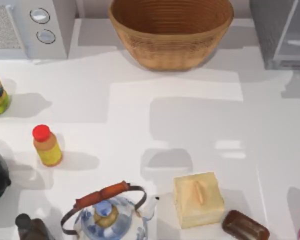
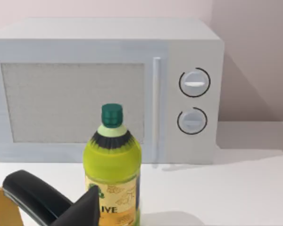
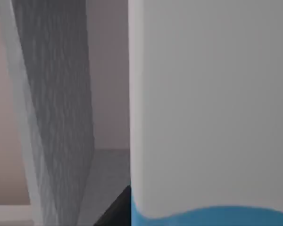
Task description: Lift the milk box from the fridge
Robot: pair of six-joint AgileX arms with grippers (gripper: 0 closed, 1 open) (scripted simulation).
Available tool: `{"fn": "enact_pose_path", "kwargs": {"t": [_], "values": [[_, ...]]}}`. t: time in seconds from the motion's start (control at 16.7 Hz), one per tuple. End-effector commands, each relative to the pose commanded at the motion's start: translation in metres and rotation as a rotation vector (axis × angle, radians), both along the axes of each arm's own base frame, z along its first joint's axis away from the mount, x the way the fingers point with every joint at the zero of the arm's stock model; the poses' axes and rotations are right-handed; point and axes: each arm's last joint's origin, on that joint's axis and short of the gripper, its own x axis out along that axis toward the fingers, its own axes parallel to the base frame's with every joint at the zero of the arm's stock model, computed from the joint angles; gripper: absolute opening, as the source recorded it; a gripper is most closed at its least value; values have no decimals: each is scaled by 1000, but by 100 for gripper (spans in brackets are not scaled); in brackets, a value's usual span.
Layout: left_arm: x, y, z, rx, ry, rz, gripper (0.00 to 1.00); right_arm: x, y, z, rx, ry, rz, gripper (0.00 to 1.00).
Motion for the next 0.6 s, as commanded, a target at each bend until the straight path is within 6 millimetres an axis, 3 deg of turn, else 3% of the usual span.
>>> {"fn": "enact_pose_path", "kwargs": {"t": [0.18, 0.3, 0.48, 0.6], "values": [[0, 0, 0, 0, 0, 0, 100, -61, 17, 23, -9, -52, 0, 0], [0, 0, 0, 0, 0, 0, 100, -103, 26, 24, -12, -89, 0, 0], [0, 0, 0, 0, 0, 0, 100, -152, 35, 5, -9, -117, 2, 0], [0, 0, 0, 0, 0, 0, 100, -171, 38, -16, -4, -108, 5, 0]]}}
